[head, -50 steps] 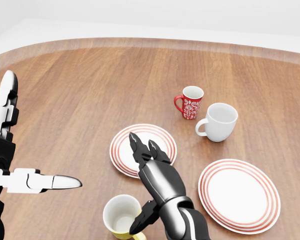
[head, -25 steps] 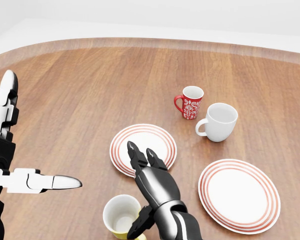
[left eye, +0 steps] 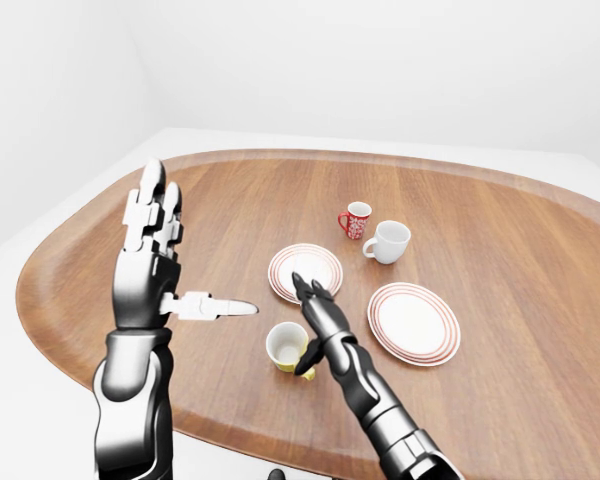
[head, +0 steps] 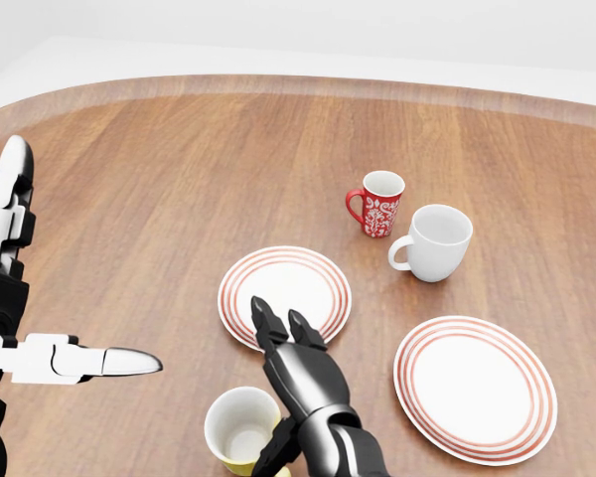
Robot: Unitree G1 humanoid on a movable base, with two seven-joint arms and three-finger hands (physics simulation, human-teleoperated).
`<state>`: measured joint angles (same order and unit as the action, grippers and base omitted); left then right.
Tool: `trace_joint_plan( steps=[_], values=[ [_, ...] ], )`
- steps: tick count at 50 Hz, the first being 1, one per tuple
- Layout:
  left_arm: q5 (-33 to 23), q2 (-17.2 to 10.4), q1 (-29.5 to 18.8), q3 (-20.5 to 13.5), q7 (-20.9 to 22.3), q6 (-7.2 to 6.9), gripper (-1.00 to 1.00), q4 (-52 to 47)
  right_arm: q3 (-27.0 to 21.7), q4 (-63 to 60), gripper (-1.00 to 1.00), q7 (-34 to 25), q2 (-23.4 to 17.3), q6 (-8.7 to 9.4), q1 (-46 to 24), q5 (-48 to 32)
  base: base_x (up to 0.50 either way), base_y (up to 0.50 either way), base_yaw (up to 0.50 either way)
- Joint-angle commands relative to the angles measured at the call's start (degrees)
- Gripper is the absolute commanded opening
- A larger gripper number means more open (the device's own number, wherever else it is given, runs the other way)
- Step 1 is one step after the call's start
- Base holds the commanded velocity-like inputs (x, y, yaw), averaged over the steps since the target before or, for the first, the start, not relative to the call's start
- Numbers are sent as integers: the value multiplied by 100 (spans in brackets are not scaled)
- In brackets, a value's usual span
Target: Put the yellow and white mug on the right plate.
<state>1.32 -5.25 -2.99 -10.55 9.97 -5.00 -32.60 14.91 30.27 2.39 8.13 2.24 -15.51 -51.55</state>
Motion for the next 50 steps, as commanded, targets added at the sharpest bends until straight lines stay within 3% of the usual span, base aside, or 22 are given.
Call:
trace_joint_plan(
  steps=[1,4,13,41,50],
  values=[
    [-6,2,-2,8,3,0,100,-12,-39,494,100,188,44,-137,-170,-60,0,0,0],
    [-7,2,-7,11,2,0,100,-29,-22,428,100,143,71,-93,-156,-85,0,0,0],
    [-33,23,26,62,2,0,100,32,-34,722,100,274,86,-227,-218,-80,0,0,0],
    [-77,39,56,94,32,0,100,20,-14,1113,100,421,203,-329,-329,-121,0,0,0],
    [-84,44,59,101,39,0,100,22,-42,1457,100,583,210,-453,-430,-117,0,0,0]
  ],
)
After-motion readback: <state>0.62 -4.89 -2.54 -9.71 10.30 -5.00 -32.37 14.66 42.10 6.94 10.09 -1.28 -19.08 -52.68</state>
